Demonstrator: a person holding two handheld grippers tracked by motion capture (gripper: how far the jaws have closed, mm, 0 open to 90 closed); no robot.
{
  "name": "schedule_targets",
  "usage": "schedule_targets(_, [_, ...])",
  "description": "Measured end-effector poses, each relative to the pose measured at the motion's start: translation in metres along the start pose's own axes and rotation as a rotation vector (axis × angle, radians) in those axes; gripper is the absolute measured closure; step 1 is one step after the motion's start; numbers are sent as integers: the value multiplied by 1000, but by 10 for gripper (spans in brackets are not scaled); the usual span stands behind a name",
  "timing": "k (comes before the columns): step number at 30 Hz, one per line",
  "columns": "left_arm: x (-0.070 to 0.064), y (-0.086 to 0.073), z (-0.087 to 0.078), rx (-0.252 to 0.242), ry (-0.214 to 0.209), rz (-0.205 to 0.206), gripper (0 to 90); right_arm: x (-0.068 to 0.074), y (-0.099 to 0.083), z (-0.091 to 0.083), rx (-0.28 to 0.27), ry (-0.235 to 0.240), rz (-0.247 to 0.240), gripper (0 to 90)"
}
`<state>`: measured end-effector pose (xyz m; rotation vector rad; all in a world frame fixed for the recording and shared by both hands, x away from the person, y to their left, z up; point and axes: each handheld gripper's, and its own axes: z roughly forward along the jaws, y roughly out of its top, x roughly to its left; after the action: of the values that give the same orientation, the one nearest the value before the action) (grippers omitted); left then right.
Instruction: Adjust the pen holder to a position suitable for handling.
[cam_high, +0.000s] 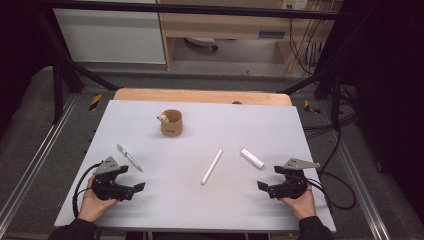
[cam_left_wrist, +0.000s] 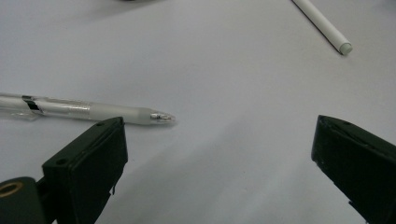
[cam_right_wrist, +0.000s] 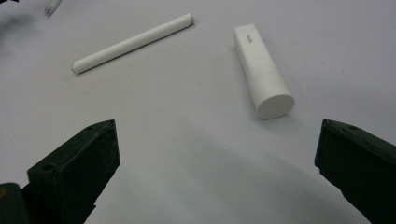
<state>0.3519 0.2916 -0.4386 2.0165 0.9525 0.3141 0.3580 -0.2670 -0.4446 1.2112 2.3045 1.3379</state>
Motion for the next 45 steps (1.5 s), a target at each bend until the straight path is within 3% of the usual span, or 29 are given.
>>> schedule_targets(15, [0,-1,-1,1,6,4,38,10,7,5,17,1,-30,6])
schedule_targets(28, [0,-1,0,3,6,3,38,33,24,20,32,-7,-86,6])
schedule_targets(45, [-1,-1,0,9,11,5,37,59,52,44,6,9,-113,9])
